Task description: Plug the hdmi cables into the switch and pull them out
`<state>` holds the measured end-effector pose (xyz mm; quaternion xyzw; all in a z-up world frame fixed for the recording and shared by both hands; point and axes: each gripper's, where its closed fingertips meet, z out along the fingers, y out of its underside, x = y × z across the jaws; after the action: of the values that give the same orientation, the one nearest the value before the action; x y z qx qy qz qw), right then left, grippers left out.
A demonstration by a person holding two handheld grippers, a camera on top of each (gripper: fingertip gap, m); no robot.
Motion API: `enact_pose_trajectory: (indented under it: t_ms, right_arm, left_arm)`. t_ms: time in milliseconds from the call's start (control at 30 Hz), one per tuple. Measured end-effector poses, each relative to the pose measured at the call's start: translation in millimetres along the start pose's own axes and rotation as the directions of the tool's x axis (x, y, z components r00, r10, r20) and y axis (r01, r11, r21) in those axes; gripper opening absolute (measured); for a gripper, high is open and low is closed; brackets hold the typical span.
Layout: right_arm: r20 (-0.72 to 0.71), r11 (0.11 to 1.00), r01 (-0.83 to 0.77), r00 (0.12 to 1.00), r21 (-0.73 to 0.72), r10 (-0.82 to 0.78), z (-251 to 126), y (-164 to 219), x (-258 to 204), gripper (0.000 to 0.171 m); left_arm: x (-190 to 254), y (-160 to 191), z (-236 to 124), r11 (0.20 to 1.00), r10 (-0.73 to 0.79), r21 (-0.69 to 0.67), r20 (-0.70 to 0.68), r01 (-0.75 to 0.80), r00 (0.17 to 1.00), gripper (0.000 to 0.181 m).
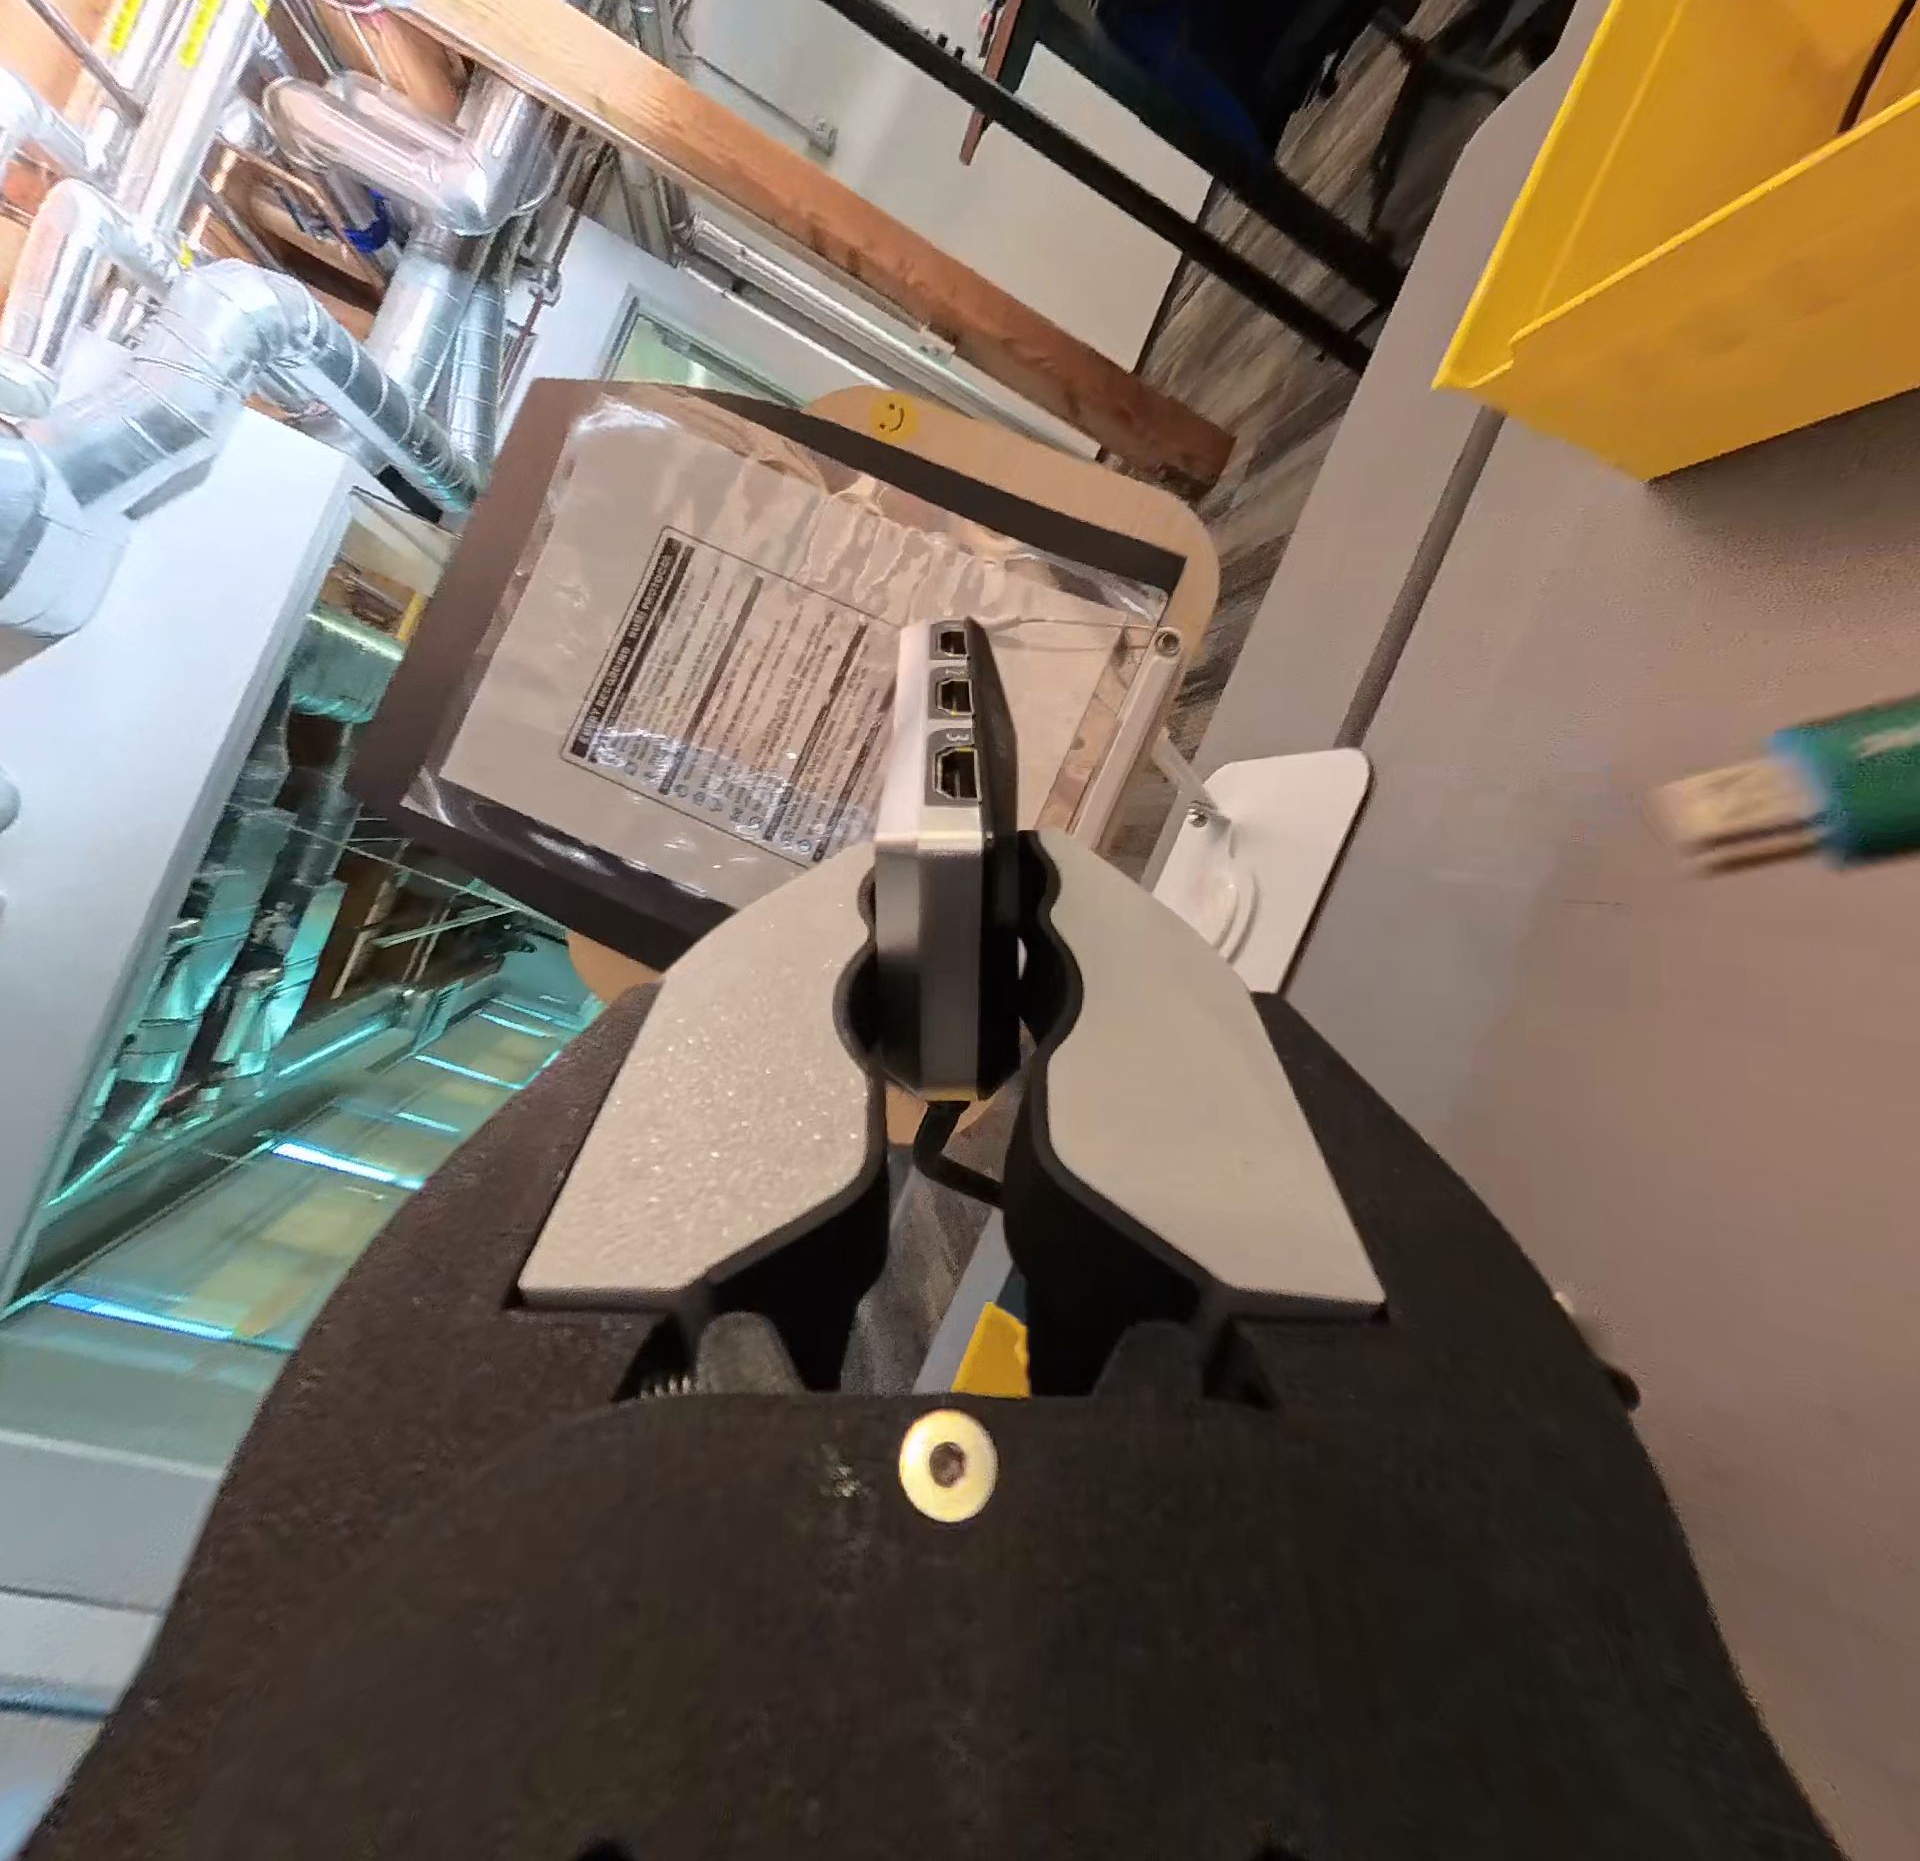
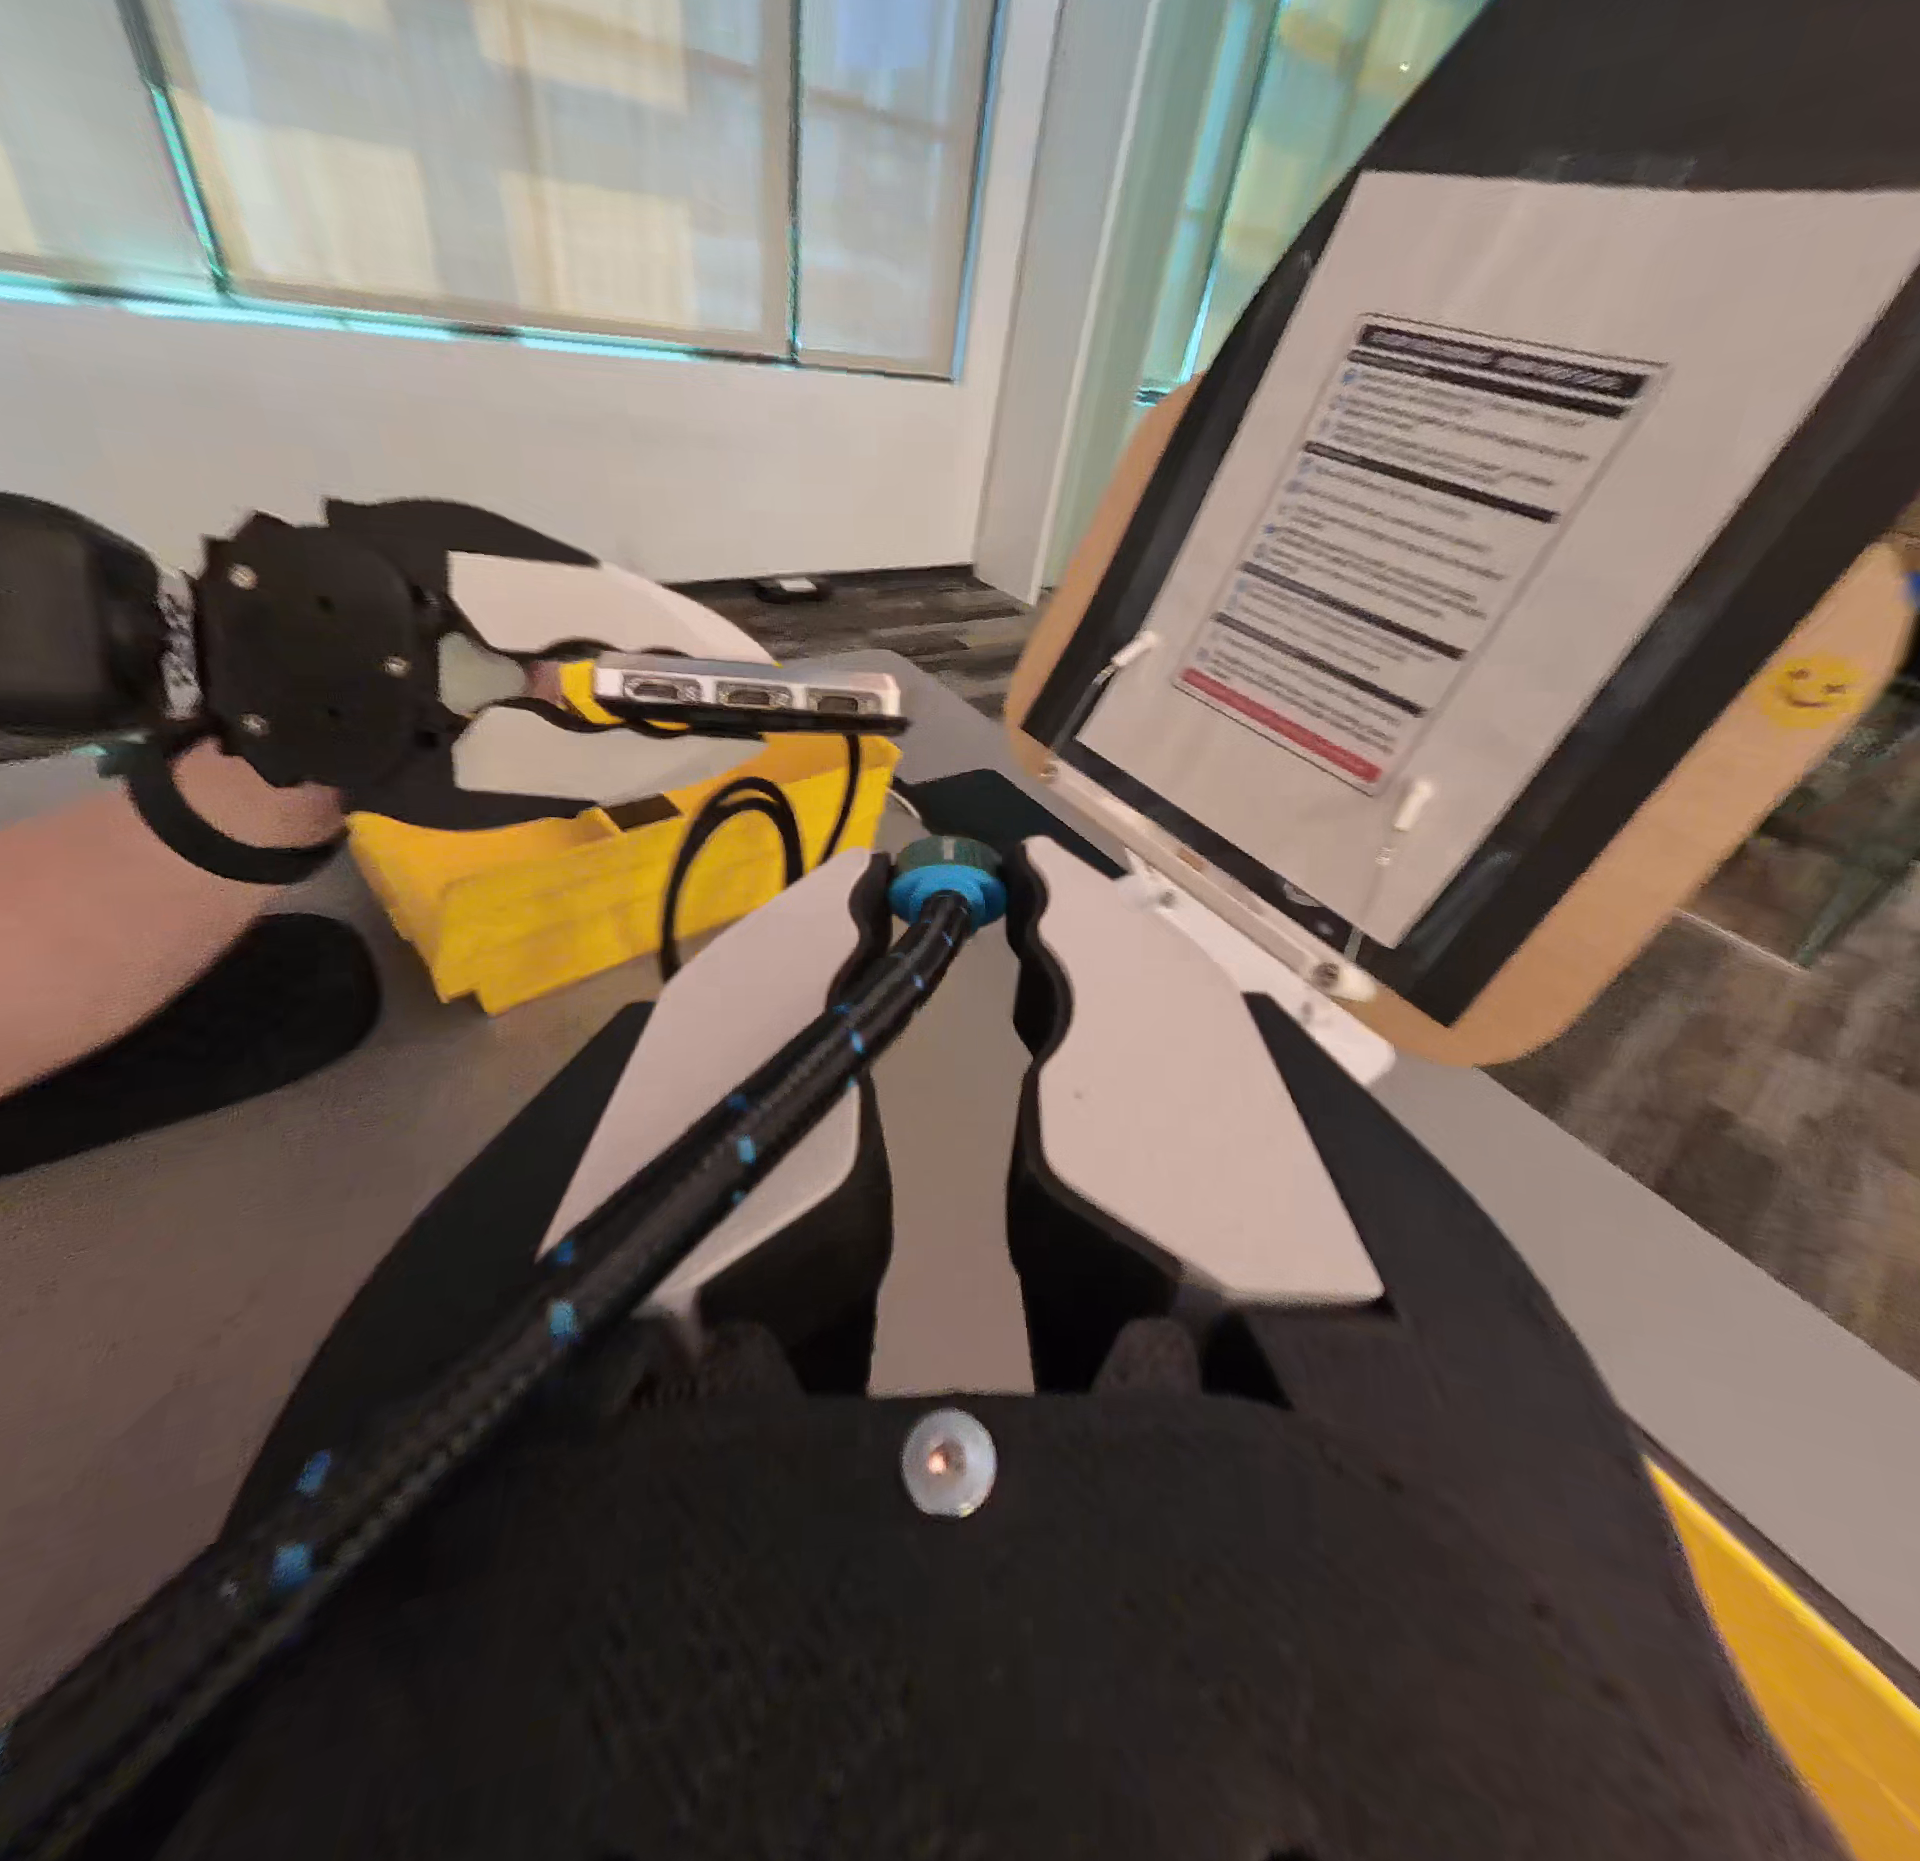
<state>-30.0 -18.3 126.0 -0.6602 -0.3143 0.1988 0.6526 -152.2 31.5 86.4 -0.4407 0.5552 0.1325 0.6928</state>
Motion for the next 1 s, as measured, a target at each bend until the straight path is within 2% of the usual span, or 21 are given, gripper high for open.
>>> enact_pose_trajectory:
  t_ms: [67, 133, 200, 333, 400, 467, 533, 633, 667, 733, 767, 833, 867, 1000]
  right_arm:
    - [-0.051, 0.995, 0.052, 0.997, -0.08, -0.056, -17, 4, 18, 0.022]
    - [-0.185, 0.974, 0.111, 0.972, -0.197, -0.148, -46, 15, 53, 0.022]
    - [-0.301, 0.946, 0.083, 0.936, -0.312, -0.182, -80, 30, 86, 0.022]
    - [-0.477, 0.905, -0.001, 0.85, -0.425, -0.222, -137, 50, 135, 0.022]
    - [-0.443, 0.87, -0.014, 0.865, -0.494, -0.238, -150, 71, 143, 0.023]
    - [-0.34, 0.884, 0.013, 0.92, -0.468, -0.194, -143, 86, 141, 0.023]
    - [-0.205, 0.915, 0.107, 0.958, -0.389, -0.199, -129, 94, 134, 0.023]
    - [-0.018, 0.966, 0.158, 0.986, -0.204, -0.165, -114, 97, 118, 0.023]
    - [-0.006, 0.976, 0.145, 0.989, -0.161, -0.148, -111, 98, 120, 0.023]
    - [0.003, 0.952, 0.156, 0.987, -0.262, -0.161, -108, 128, 127, 0.022]
    - [-0.008, 0.904, 0.191, 0.978, -0.382, -0.21, -110, 154, 135, 0.023]
    - [-0.015, 0.751, 0.212, 0.959, -0.626, -0.283, -125, 202, 152, 0.023]
    - [-0.01, 0.702, 0.197, 0.96, -0.685, -0.279, -131, 216, 155, 0.023]
    - [0.038, 0.721, 0.144, 0.986, -0.678, -0.161, -130, 223, 140, 0.023]
  left_arm:
    - [0, -1, 0, 0.999, -0.032, 0.003, -0.022, 0.032, 0.999, 0.021]
    - [1, -2, -1, 0.999, -0.048, 0.006, -0.039, 0.048, 0.998, 0.021]
    - [4, -2, -1, 0.999, -0.037, -0.002, -0.05, 0.037, 0.998, 0.021]
    - [11, -2, 1, 1.0, -0.019, -0.017, -0.074, 0.017, 0.997, 0.021]
    - [14, -1, 3, 1.0, -0.013, -0.022, -0.082, 0.011, 0.997, 0.021]
    - [18, 0, 5, 1.0, -0.002, -0.026, -0.089, 0.0, 0.996, 0.021]
    - [21, 2, 7, 0.999, 0.005, -0.034, -0.097, -0.009, 0.995, 0.021]
    - [24, 2, 8, 0.999, 0.009, -0.038, -0.107, -0.013, 0.994, 0.021]
    - [26, 2, 9, 0.999, 0.013, -0.038, -0.109, -0.017, 0.994, 0.021]
    - [28, 2, 9, 0.999, 0.023, -0.039, -0.111, -0.028, 0.994, 0.021]
    - [29, 2, 10, 0.999, 0.027, -0.04, -0.111, -0.031, 0.993, 0.021]
    - [30, 2, 11, 0.999, 0.028, -0.04, -0.115, -0.033, 0.993, 0.021]
    - [31, 1, 11, 0.999, 0.029, -0.038, -0.116, -0.034, 0.993, 0.021]
    - [32, 2, 11, 0.998, 0.039, -0.039, -0.117, -0.043, 0.992, 0.021]
